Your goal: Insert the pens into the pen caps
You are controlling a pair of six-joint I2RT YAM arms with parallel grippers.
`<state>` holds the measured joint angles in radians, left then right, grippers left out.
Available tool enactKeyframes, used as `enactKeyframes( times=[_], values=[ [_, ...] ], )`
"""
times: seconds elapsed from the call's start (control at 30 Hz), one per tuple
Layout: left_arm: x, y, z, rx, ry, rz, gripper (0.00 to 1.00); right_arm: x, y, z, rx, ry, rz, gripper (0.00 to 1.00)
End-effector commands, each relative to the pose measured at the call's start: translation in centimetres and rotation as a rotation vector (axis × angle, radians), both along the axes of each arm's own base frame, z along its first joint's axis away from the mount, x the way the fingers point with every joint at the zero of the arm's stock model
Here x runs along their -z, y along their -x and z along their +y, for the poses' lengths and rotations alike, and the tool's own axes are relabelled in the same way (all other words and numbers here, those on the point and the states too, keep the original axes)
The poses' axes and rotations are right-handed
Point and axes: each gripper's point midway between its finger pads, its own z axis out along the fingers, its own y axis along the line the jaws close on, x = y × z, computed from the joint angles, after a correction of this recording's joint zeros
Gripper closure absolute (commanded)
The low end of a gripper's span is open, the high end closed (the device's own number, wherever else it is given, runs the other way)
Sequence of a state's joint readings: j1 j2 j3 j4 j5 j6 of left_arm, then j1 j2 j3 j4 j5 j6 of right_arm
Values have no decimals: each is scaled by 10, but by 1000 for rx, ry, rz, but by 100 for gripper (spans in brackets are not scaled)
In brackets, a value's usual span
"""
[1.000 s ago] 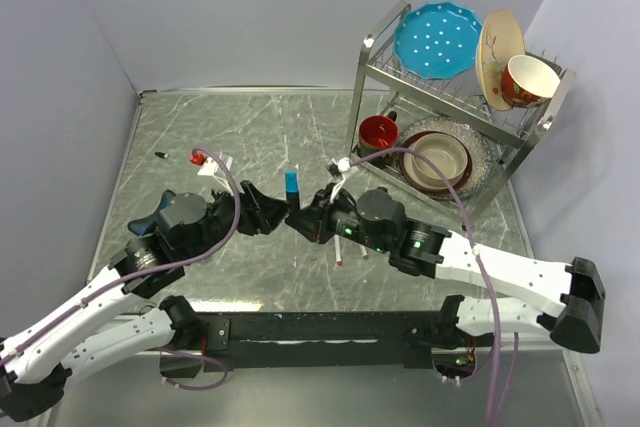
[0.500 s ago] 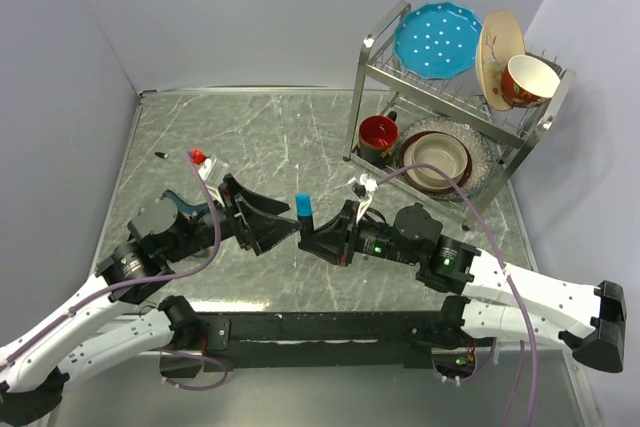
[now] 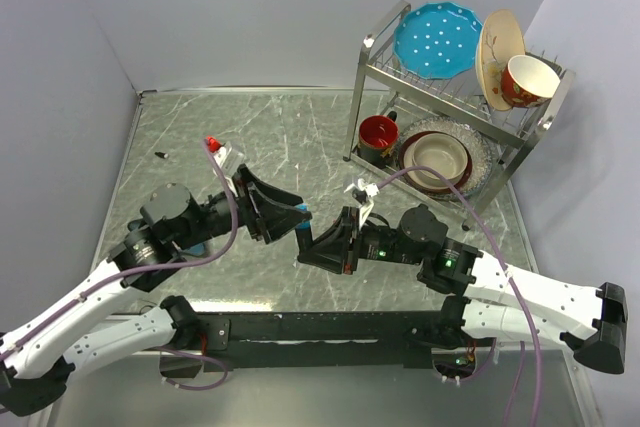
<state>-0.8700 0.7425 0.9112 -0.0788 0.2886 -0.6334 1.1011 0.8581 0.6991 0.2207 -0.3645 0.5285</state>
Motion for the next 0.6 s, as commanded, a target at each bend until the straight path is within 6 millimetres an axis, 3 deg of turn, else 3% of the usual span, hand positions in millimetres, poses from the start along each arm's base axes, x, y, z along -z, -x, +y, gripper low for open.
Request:
enactKeyframes(
  times=[0.0, 0.07, 0.1, 0.17, 0.2, 0.27, 0.3, 0.4, 0.57],
  values=[
    [-30, 8, 2, 28, 52, -83, 49, -22, 10, -2, -46, -75, -37, 100],
    [-31, 12, 1, 52, 63, -74, 63, -26, 10, -2, -52, -83, -40, 100],
    [-27, 13, -1, 65, 59, -55, 80, -27, 9, -1, -47, -85, -42, 100],
    [-13, 25, -9, 150, 54, 2, 96, -37, 1, -1, -2, -98, -51, 100],
    [1, 30, -14, 192, 50, 33, 99, -45, -3, -3, 28, -115, -59, 100],
    [11, 42, -17, 267, 78, 90, 99, -65, -14, -7, 93, -155, -81, 100],
    [30, 43, -18, 278, 62, 130, 99, -74, -18, -10, 123, -175, -103, 100],
    [50, 47, -16, 281, 49, 190, 99, -105, -31, -23, 211, -245, -157, 100],
    [67, 56, -7, 287, 1, 218, 99, -144, -46, -38, 276, -289, -242, 100]
  ],
)
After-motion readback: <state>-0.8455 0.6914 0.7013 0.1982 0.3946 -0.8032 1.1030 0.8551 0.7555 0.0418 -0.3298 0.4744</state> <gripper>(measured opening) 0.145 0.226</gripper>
